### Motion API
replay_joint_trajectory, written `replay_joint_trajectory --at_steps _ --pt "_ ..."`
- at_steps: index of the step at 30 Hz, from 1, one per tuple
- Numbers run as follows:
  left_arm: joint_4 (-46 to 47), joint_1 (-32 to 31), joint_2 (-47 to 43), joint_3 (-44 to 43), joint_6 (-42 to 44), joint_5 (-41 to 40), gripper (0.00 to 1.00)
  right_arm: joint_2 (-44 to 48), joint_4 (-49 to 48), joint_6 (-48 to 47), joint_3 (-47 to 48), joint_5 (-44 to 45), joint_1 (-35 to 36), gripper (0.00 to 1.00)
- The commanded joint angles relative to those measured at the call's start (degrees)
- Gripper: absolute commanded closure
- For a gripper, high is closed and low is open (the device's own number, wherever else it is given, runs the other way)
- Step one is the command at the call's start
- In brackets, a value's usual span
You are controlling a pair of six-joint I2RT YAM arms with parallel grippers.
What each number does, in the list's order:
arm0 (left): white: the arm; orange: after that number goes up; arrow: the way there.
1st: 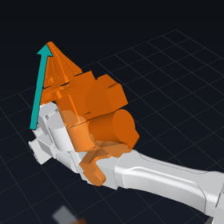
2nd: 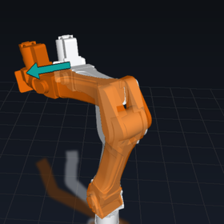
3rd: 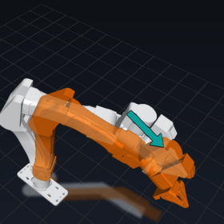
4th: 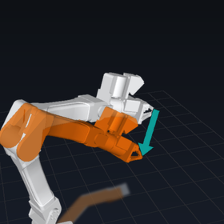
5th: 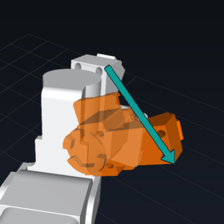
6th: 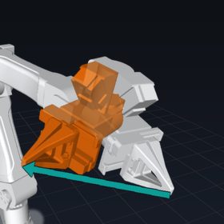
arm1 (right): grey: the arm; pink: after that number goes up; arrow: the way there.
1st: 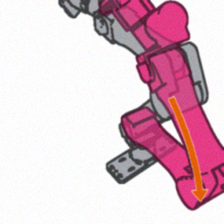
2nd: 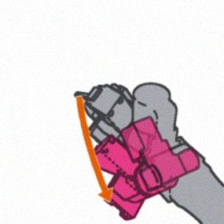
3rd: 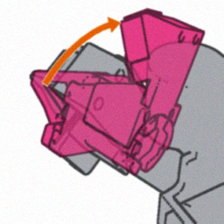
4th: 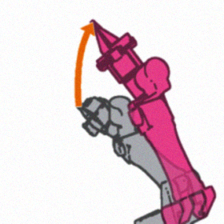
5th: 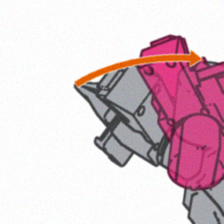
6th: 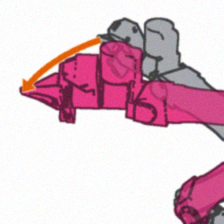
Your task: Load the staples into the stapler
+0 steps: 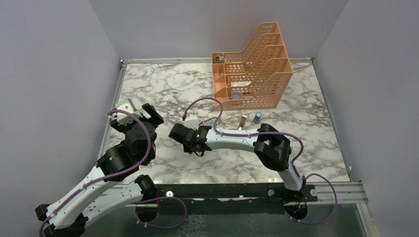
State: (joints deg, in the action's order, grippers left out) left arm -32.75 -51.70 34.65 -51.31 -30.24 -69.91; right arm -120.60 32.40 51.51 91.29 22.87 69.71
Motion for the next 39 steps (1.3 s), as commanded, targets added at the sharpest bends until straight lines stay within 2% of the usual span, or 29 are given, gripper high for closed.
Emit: replay_joint_trajectory --at_steps 1,15,27,39 --pt "-0.47 0.26 -0.38 -0.81 -0.35 -0.93 0.15 0.45 0.82 0.96 -1.46 -1.52 1.16 0.76" --pt "-0.47 0.22 -0.14 -0.72 -0.43 -0.93 0.15 1.86 0.25 1.23 -1.29 -1.26 1.2 0.68" --pt "-0.42 0.25 -0.27 -0.63 -0.5 -0.87 0.15 4.16 0.03 1.23 -1.71 0.17 1.18 0.66" --pt "0.33 0.23 -0.93 0.13 -1.23 0.58 0.15 13.75 0.32 2.59 -9.61 6.39 -1.21 0.64"
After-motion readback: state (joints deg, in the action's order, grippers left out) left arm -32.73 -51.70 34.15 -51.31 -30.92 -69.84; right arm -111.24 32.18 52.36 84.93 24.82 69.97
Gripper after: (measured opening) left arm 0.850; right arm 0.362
